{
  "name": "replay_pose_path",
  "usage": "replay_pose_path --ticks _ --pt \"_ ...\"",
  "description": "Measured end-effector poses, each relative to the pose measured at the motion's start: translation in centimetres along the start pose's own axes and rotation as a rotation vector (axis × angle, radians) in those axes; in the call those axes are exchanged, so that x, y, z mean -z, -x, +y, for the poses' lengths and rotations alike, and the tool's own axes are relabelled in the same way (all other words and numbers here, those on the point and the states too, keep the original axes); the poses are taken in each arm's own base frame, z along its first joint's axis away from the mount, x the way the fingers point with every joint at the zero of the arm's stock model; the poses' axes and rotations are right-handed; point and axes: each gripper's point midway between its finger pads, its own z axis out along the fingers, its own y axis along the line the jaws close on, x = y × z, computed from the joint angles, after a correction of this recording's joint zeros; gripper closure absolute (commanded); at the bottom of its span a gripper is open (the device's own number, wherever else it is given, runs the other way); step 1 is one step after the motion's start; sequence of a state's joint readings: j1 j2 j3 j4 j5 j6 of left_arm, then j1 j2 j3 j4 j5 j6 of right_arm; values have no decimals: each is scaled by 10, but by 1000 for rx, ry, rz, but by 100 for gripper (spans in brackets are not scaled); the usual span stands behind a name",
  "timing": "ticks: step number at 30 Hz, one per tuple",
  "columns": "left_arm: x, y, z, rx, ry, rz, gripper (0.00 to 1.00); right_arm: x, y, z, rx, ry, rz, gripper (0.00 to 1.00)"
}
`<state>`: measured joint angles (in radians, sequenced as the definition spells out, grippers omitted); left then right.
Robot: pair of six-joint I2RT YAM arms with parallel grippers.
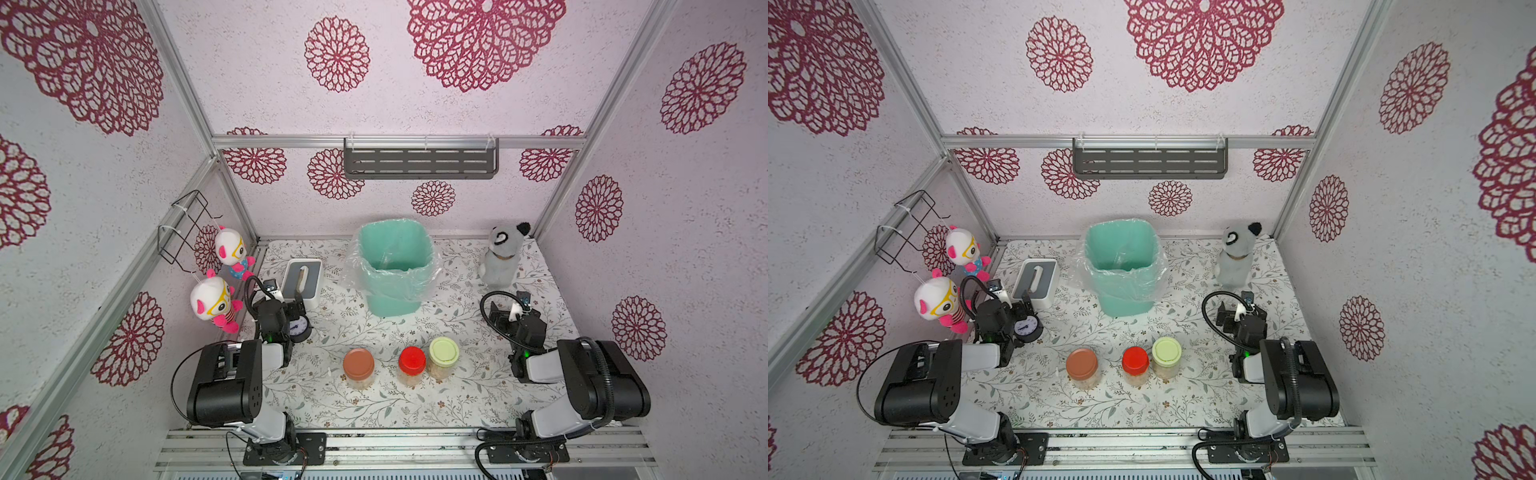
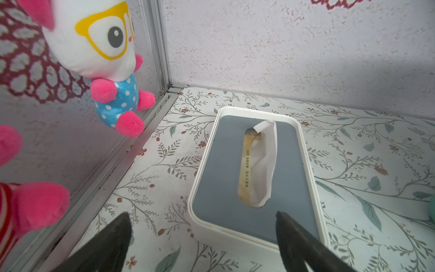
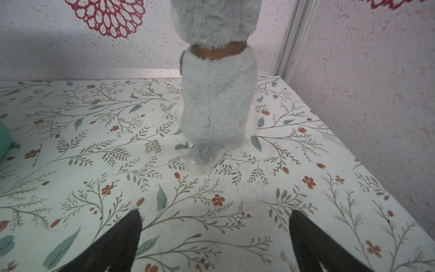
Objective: Empty moldy peanuts from jars
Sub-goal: Pick up the jar from the center of the board.
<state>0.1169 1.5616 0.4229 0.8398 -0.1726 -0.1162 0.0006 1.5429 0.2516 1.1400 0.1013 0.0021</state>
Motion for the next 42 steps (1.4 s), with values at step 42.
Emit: replay_pose_path --ticks 42 --pt "135 137 -29 -49 -271 27 3 145 229 109 -45 491 -147 1"
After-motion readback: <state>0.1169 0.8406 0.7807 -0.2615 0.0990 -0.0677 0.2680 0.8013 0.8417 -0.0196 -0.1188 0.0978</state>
